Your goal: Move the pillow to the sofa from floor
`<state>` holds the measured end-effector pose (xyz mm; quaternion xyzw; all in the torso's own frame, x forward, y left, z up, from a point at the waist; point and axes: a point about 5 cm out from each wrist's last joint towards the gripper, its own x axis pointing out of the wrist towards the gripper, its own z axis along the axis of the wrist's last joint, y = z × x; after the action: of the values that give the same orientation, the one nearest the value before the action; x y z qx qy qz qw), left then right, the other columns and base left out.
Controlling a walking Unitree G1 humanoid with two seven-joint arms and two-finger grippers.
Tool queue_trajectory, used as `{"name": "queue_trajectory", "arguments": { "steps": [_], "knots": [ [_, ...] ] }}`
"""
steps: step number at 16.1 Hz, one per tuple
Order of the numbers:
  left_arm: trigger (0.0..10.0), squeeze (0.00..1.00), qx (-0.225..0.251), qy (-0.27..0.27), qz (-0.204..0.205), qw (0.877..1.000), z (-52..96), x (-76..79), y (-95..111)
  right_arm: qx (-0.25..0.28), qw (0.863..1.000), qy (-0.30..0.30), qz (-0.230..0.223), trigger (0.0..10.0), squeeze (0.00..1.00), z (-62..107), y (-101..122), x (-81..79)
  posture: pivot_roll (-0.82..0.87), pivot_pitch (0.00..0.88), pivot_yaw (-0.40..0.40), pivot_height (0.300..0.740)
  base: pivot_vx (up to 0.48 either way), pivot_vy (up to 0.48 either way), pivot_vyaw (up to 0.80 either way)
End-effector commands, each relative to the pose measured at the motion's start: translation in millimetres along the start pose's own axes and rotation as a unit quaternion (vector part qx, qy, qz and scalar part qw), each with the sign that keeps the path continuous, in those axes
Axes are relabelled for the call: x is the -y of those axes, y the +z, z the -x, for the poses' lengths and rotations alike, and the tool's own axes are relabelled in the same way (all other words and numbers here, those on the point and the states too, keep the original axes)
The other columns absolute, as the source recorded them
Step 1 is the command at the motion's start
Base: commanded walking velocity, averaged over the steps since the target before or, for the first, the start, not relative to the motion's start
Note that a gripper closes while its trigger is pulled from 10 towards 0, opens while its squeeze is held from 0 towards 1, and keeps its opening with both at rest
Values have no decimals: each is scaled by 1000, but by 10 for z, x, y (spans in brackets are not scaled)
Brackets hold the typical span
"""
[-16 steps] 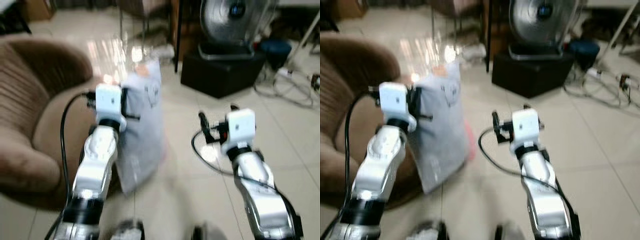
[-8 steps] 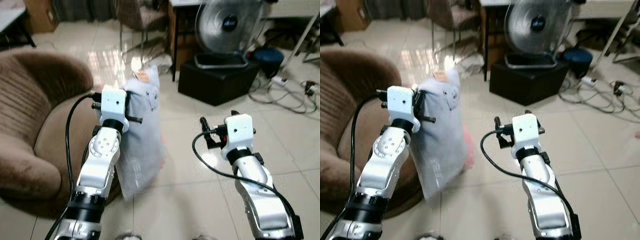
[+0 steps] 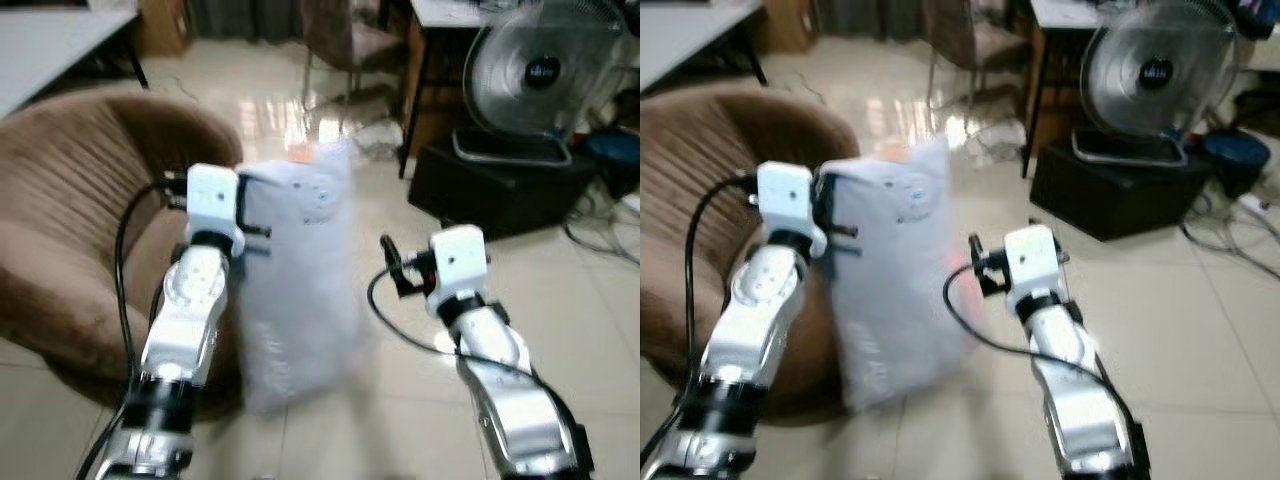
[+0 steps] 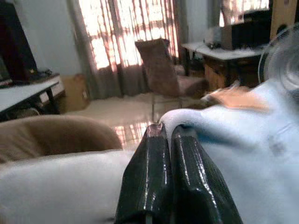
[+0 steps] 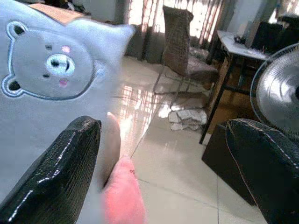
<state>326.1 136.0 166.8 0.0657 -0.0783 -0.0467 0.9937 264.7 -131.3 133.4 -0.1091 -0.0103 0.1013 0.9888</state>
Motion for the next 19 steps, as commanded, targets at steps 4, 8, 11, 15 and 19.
{"name": "queue_trajectory", "arguments": {
  "steps": [4, 8, 11, 15, 19],
  "knots": [
    [10000, 0, 24, 7, -10, 1000, -29, -35, 99, 0, 1000, 1, 1, 10000, 0, -16, -1, 11, -65, 12, 32, 740, 316, 0, 800],
    [10000, 0, 20, 2, -9, 1000, -28, 4, 76, 2, 1000, -5, 2, 10000, 0, -2, -7, 36, -67, 14, 27, 740, 313, 0, 800],
    [10000, 0, 4, -49, -22, 999, -109, 161, -39, 1, 1000, 0, 1, 10000, 0, 1, -13, 36, -70, 18, 21, 740, 189, 0, 0],
    [10000, 0, 8, -101, 4, 995, -319, 345, -42, 19, 999, 37, 5, 10000, 0, 52, 31, 4, -89, 30, 24, 740, 0, 0, 0],
    [10000, 0, -1, -121, 4, 993, -631, 553, 71, 32, 996, 80, 2, 10000, 0, 207, 76, 14, -123, 55, 46, 740, 0, 0, 0]
  ]
}}
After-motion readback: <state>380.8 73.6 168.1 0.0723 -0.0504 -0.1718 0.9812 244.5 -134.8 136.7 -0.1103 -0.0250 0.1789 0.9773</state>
